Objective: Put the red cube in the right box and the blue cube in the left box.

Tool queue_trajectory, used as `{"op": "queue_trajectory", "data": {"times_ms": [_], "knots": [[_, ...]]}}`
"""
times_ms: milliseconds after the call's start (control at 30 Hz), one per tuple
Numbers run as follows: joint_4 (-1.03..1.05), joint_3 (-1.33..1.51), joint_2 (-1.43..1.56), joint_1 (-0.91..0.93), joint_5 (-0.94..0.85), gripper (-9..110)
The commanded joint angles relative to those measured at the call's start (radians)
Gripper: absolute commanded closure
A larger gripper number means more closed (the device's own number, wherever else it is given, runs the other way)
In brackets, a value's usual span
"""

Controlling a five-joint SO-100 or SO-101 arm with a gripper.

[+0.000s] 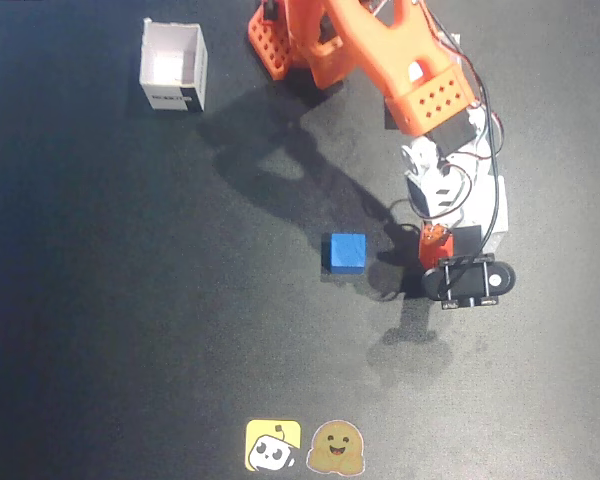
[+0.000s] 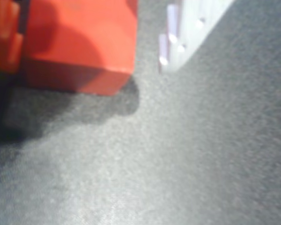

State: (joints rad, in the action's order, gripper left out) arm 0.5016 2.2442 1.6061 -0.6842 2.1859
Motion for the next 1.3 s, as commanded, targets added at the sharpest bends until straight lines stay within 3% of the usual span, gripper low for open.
{"op": "queue_trajectory", "data": {"times_ms": [0,467,1000,1267], "knots": [[-0.028,-0.052,-0.006,0.000,0.006,80],[0.009,-0.038,0.014,0.017,0.003,90],[0.466,-0.207,0.250,0.173,-0.183,90],[0.634,-0.195,0.393,0.376,-0.298,90]]}}
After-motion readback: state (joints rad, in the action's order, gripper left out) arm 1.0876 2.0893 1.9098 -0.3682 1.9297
